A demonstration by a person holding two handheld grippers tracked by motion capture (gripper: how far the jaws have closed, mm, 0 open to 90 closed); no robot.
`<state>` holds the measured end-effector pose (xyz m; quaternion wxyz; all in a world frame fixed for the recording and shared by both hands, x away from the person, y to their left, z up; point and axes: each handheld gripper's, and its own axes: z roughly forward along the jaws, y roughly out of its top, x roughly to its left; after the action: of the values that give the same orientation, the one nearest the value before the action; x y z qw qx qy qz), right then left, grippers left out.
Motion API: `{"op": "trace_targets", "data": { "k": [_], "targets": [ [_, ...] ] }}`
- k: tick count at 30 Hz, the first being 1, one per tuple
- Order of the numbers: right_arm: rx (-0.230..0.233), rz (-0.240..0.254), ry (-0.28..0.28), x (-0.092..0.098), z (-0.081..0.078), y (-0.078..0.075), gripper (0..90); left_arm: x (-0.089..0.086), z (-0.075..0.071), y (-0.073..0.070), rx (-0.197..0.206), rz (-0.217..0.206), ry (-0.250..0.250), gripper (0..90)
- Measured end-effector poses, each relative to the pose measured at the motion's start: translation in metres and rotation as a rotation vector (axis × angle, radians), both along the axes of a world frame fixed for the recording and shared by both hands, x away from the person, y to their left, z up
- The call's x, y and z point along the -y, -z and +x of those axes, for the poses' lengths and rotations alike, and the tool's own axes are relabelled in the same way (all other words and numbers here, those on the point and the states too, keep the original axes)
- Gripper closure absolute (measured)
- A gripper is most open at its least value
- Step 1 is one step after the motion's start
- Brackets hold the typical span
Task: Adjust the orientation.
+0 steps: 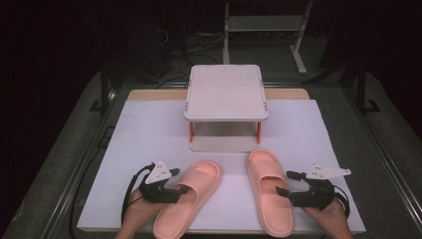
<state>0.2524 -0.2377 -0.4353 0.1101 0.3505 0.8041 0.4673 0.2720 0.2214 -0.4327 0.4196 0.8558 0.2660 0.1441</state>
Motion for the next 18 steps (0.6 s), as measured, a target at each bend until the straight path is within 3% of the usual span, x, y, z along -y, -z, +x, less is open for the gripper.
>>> {"op": "trace_targets", "data": {
  "k": [5,13,18],
  "targets": [
    [0.019,-0.036,0.008,-0.0033,0.002,0.0023,38.0,0.002,-0.0002,0.0033,0.002,0.028,0.02,36.6],
    [0.041,-0.095,0.047,-0.0072,0.0052,0.005,47.6,-0.0005,0.0,0.0038,-0.009,0.014,0.014,45.2],
    [0.052,-0.097,0.057,-0.0069,0.0058,0.0049,51.7,-0.001,0.0002,0.0036,-0.014,0.01,0.012,49.9]
  ]
}}
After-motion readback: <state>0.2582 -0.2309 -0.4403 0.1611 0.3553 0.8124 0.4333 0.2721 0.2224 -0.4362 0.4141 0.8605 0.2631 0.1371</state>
